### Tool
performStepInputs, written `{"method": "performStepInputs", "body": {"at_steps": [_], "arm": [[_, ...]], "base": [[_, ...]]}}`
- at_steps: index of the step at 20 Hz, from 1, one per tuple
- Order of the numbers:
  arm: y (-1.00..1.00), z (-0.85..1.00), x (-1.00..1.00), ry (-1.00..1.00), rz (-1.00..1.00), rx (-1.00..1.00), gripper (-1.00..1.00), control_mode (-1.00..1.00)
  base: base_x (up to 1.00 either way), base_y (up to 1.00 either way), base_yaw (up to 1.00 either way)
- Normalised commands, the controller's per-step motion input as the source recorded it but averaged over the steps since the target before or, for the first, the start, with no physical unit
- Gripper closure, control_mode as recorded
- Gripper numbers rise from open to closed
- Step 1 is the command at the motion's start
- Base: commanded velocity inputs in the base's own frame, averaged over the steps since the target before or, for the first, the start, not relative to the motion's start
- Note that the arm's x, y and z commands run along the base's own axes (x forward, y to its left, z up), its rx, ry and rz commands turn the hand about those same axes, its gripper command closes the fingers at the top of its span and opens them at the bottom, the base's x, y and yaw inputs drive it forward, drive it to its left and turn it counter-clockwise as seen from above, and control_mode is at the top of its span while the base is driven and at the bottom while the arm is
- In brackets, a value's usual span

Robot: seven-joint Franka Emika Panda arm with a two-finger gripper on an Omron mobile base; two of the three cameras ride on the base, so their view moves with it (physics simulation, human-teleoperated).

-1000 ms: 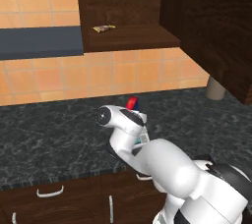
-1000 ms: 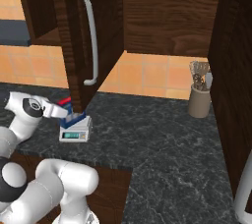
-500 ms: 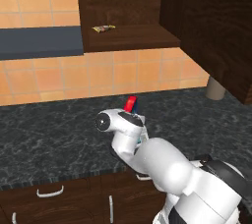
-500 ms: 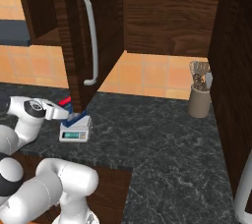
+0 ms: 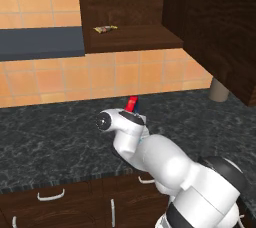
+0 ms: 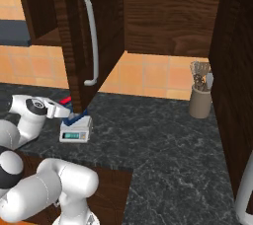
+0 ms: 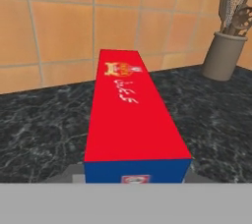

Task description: Pick the boxed food and place it on the digital scale for weighing, and close the cabinet.

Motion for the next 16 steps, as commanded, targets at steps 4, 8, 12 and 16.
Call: {"method": "performStepInputs", "body": {"at_steps": [4,8,12,16], "arm": [[0.00,0.00,0.00,0.00,0.00,0.00,-1.00,-1.00],[0.00,0.00,0.00,0.00,0.00,0.00,-1.00,-1.00],[0.00,0.14,-0.16,-0.03,0.00,0.00,-1.00,-1.00],[0.01,0.35,-0.23,-0.10,0.00,0.00,-1.00,-1.00]], "base": [[0.00,0.00,0.00],[0.00,0.00,0.00],[0.00,0.00,0.00],[0.00,0.00,0.00]]}}
